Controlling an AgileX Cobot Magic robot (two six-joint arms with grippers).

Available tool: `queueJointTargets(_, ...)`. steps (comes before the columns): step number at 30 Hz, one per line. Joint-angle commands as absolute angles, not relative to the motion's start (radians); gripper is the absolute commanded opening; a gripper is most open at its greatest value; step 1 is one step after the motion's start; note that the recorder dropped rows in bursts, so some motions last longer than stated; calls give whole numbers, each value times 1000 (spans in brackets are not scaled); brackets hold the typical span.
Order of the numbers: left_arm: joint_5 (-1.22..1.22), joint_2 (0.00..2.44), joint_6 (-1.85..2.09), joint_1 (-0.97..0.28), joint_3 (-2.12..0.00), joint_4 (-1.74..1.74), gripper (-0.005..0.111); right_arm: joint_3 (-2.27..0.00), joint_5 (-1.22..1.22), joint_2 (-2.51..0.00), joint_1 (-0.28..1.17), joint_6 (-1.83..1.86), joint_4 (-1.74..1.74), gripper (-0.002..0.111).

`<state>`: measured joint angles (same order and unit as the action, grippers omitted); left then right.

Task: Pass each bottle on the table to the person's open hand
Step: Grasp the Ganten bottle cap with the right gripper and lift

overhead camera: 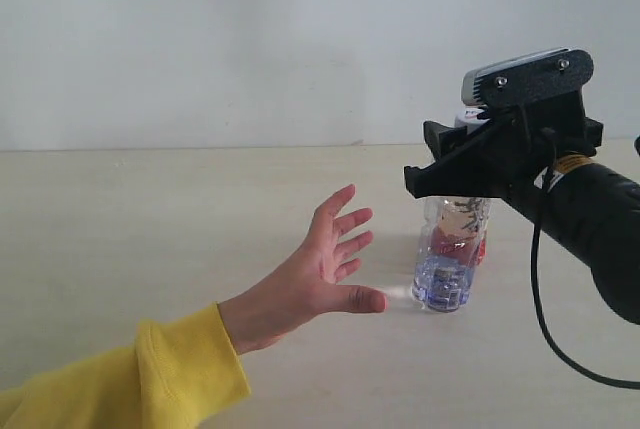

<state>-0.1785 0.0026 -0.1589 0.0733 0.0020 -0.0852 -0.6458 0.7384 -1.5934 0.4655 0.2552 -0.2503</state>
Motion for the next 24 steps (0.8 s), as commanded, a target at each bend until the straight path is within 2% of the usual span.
queueJointTargets(1,-179,0,-161,73,0,-86,4,-652,738,-1596,459,264,-219,0)
queueJointTargets(13,-179,0,-161,73,0,-86,4,-652,681,-1452,525,263,-169,0)
queueJointTargets(24,-179,0,-161,73,0,-86,4,-707,643,-1428,699,228,-161,0)
